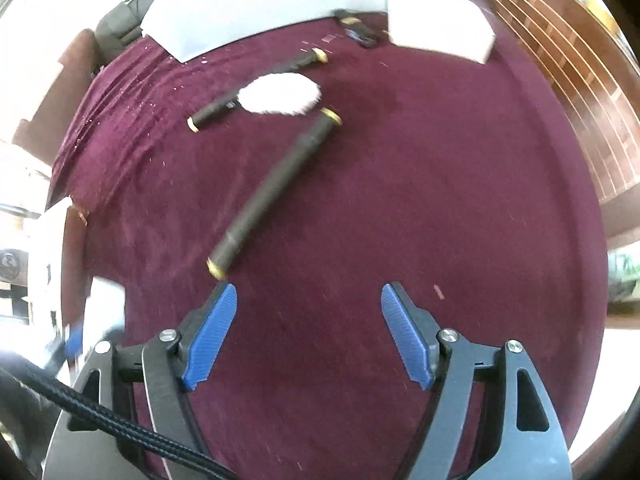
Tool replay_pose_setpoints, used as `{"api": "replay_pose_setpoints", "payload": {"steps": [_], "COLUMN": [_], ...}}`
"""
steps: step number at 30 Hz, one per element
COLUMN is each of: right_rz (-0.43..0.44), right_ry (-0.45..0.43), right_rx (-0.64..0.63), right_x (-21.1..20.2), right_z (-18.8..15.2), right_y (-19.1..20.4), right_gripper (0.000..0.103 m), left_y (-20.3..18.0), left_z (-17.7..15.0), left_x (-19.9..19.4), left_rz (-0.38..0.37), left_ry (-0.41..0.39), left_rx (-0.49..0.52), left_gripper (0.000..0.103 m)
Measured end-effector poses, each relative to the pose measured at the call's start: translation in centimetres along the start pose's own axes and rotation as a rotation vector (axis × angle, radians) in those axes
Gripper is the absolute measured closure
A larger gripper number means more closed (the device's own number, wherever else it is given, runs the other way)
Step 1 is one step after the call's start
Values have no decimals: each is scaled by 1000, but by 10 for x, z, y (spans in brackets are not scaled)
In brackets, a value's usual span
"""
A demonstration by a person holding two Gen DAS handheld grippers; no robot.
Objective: Organize objects
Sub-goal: 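Grasp the black marker with the right gripper while the left gripper holds the bottle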
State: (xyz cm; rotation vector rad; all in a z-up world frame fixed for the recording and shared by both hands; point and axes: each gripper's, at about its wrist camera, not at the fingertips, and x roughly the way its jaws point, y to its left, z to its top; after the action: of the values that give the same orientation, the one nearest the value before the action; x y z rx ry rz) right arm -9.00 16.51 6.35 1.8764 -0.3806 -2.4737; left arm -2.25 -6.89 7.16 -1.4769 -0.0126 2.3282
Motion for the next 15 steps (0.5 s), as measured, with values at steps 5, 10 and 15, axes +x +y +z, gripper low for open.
{"api": "replay_pose_setpoints", "payload": {"steps": [5,10,15], "right_rz": [-84,-180,-228], "right_ry": [-1,-3,-34], "right_rx": [-48,-58,-103], "right_x": [29,50,51], "right_z": [27,35,37], "right_y": [32,49,63], "right_gripper": [34,50,83], "left_y": [14,20,18], "left_z": [-15,-25,-27], "left_x": [4,13,17], "left_rz": [-2,6,18], "left_ry": [28,59,62], "left_rx": [-51,-70,-59], "left_gripper": [72,72,72]}}
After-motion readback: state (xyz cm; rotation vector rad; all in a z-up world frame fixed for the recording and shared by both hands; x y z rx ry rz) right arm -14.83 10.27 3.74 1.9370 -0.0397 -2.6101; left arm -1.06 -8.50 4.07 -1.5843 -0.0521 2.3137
